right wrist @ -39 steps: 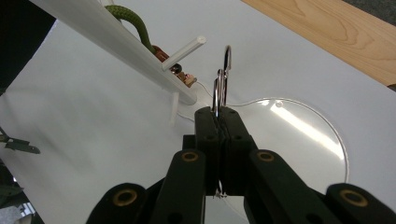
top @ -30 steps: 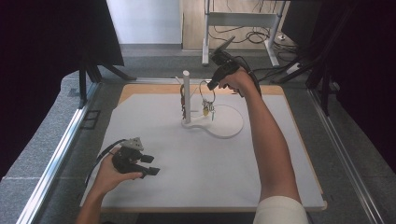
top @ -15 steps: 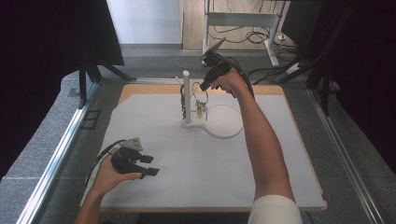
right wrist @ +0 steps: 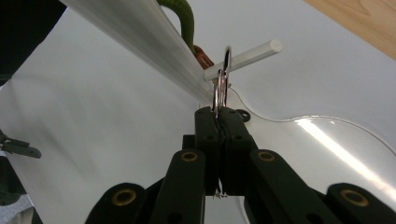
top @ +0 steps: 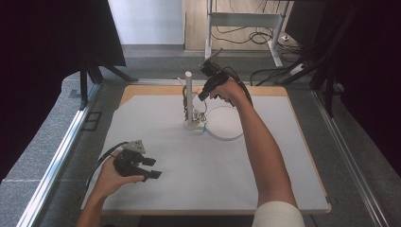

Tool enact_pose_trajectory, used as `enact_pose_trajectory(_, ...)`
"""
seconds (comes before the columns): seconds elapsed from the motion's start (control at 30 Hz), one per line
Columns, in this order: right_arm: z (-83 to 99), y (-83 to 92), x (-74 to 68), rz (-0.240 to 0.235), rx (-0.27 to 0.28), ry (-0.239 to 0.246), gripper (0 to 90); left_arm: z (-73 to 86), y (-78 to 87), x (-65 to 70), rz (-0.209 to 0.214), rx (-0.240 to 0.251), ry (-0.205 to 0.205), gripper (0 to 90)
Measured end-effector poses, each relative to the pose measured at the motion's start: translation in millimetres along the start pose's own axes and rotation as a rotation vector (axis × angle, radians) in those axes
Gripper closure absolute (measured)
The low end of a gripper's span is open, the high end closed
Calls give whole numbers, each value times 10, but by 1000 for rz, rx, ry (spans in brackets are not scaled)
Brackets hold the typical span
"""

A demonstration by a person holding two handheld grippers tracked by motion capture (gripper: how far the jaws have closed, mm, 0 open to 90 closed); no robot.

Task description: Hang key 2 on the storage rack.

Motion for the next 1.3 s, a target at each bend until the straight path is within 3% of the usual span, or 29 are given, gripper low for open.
enact_pose_trajectory(0.23, 34, -80, -37, -19, -4, 11, 851, 1, 5, 1, -4, -1, 3, 408)
enact_pose_trajectory(0.33, 28, -77, -62, -30, 10, 13, 774, 2, 7, 0, -5, 2, 3, 408)
enact_pose_trajectory(0.7, 162, 170, -107, -6, 87, 13, 674, -4, 40, -5, -4, 10, 2, 408)
enact_pose_trajectory(1.13, 854, 391, -134, -3, 204, 24, 607, -10, 34, 4, -11, 15, 25, 406)
enact_pose_trajectory(1.3, 1100, 465, -208, 0, 250, 26, 573, 3, 13, -3, -17, -5, 18, 406)
Point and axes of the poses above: each handheld gripper's, and its own axes: y roughly backward along the jaws, z roughly out of its underside, x roughly to its right, the point moved 8 cm from there along -y, roughly forward along the jaws, and after that the axes turned 10 degrees about y, right-handed, at the moved point
